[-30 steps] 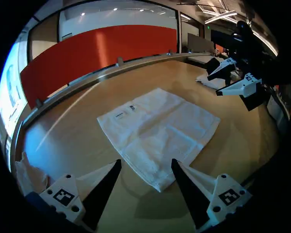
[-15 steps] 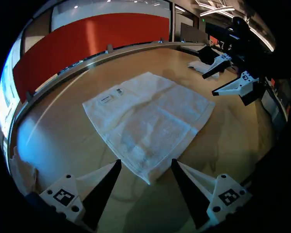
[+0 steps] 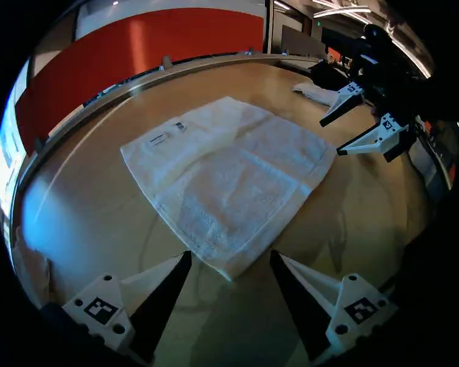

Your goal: Fold towel

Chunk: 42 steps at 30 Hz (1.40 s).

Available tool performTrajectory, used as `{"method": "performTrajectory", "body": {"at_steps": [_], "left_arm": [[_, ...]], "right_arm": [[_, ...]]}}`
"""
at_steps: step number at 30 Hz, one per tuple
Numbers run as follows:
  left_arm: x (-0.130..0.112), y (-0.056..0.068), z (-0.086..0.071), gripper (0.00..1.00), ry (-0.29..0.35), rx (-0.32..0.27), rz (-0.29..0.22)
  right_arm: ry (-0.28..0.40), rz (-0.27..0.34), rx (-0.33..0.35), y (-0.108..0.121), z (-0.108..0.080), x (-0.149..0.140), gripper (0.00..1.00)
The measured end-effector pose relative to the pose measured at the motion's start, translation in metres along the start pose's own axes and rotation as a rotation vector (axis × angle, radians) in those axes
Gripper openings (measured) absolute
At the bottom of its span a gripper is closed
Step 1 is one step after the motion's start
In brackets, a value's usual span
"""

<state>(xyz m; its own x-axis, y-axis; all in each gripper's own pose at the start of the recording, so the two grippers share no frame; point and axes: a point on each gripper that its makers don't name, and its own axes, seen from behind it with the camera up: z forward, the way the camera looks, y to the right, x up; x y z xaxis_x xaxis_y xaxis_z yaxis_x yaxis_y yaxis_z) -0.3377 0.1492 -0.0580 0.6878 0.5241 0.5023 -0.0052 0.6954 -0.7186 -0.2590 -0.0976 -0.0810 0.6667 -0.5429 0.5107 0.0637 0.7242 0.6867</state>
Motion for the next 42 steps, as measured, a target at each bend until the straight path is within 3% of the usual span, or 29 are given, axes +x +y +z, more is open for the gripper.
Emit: {"method": "performTrajectory", "body": {"at_steps": [14, 22, 34, 36, 38, 42], "left_arm": [[-0.004, -0.001, 0.003, 0.95, 0.002, 0.009, -0.018], [-0.003, -0.003, 0.003, 0.93, 0.001, 0.038, -0.046], [-0.002, -0.006, 0.003, 0.78, -0.012, 0.07, -0.065], [-0.002, -0.005, 0.003, 0.73, -0.013, 0.071, -0.065], [-0.003, -0.005, 0.002, 0.61, -0.015, 0.074, -0.068], [-0.003, -0.002, 0.002, 0.44, -0.019, 0.077, -0.067]], "right_arm": [[-0.036, 0.0, 0.025, -0.006, 0.005, -0.012, 0.91], [-0.039, 0.031, 0.047, -0.01, 0.006, -0.014, 0.79], [-0.038, 0.032, 0.051, -0.015, 0.007, -0.012, 0.5], [-0.038, 0.035, 0.049, -0.015, 0.007, -0.012, 0.44], [-0.039, 0.038, 0.046, -0.015, 0.007, -0.012, 0.33], [-0.042, 0.047, 0.042, -0.015, 0.007, -0.011, 0.23]]}}
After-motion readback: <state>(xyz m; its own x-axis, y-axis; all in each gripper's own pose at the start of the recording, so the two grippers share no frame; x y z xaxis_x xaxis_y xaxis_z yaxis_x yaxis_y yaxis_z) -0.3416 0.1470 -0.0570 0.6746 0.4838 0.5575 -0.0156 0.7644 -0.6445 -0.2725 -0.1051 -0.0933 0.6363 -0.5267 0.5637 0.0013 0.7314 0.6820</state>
